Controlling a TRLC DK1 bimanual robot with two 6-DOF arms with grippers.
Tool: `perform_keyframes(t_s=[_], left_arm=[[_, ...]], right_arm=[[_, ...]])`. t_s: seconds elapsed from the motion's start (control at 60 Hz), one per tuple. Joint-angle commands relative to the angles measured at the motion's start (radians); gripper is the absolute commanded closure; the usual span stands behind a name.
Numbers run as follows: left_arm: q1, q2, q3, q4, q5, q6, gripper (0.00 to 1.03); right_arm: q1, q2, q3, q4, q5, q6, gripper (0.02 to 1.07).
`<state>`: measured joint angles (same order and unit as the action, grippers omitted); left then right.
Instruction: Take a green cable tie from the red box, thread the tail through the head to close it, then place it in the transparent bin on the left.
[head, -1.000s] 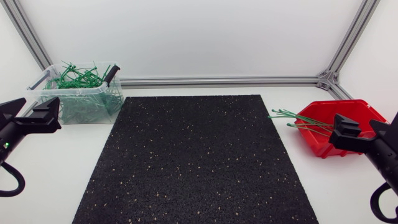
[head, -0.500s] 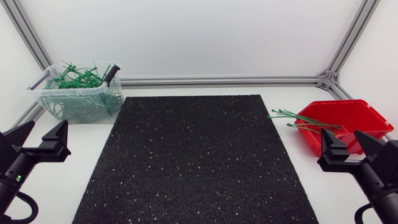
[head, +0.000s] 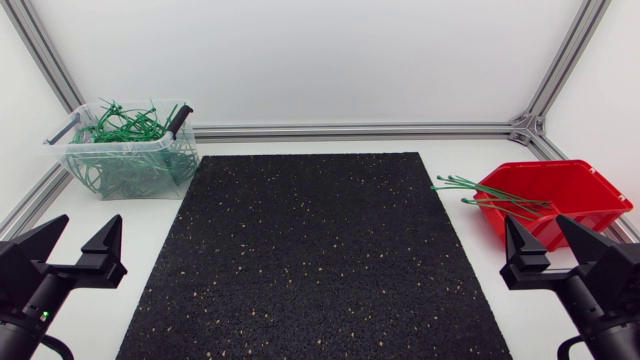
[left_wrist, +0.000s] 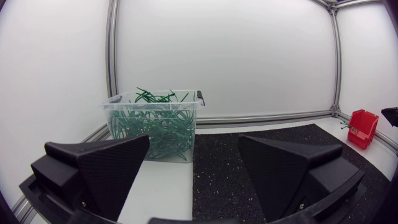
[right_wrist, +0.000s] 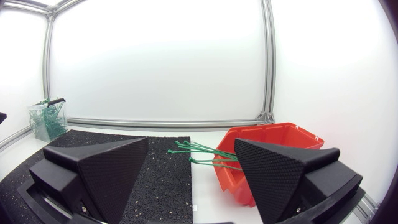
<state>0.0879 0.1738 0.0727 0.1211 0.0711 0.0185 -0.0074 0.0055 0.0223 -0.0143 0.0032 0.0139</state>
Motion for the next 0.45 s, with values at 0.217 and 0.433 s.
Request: perform_keyframes(t_s=[0.217,0.433], left_arm=[[-0.082,-0.161,-0.069,-0.111,-0.066,-0.018,0.04],[-0.088,-0.174,-0.073,-0.121,-0.071,-0.019,0.04]], right_arm=[[0.007,-0.006,-0.022,0.014,-0.003,-0.014,0.07],[0.007,-0.006,-0.022,0.014,-0.003,-0.014,0.07]])
